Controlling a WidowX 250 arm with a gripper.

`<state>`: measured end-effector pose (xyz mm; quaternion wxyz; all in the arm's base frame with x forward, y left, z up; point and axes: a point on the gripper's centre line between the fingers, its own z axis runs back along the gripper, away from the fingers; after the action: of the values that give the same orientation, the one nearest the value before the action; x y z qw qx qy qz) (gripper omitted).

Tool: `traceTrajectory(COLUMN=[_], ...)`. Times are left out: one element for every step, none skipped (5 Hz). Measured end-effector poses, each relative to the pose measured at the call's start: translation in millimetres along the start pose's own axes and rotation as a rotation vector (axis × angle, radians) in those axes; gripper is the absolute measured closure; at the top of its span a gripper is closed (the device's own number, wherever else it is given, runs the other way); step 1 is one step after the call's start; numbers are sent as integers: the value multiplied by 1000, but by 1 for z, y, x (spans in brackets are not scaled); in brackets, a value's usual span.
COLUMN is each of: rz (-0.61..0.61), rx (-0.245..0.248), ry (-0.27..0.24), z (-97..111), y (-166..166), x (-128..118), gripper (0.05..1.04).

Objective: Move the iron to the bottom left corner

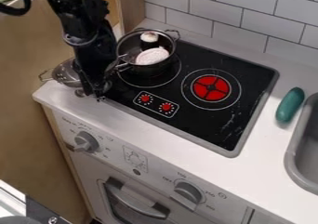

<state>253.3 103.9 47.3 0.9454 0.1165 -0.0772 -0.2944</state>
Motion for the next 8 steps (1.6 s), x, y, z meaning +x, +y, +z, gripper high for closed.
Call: traceTrajectory(rz=[18, 20, 29, 36, 42, 51, 56, 89], rx=[-21, -32, -43, -46, -39, -28, -41, -63], ry=[-2, 2, 8, 22, 36, 48, 66, 76], z=[0, 1, 4, 8, 11, 14, 20, 39], y=[-3, -7, -8, -11, -14, -18, -23, -24], x=[1, 2, 8, 14, 21, 27, 33, 44], gripper=[846, 589, 288, 85, 84, 84, 84, 84])
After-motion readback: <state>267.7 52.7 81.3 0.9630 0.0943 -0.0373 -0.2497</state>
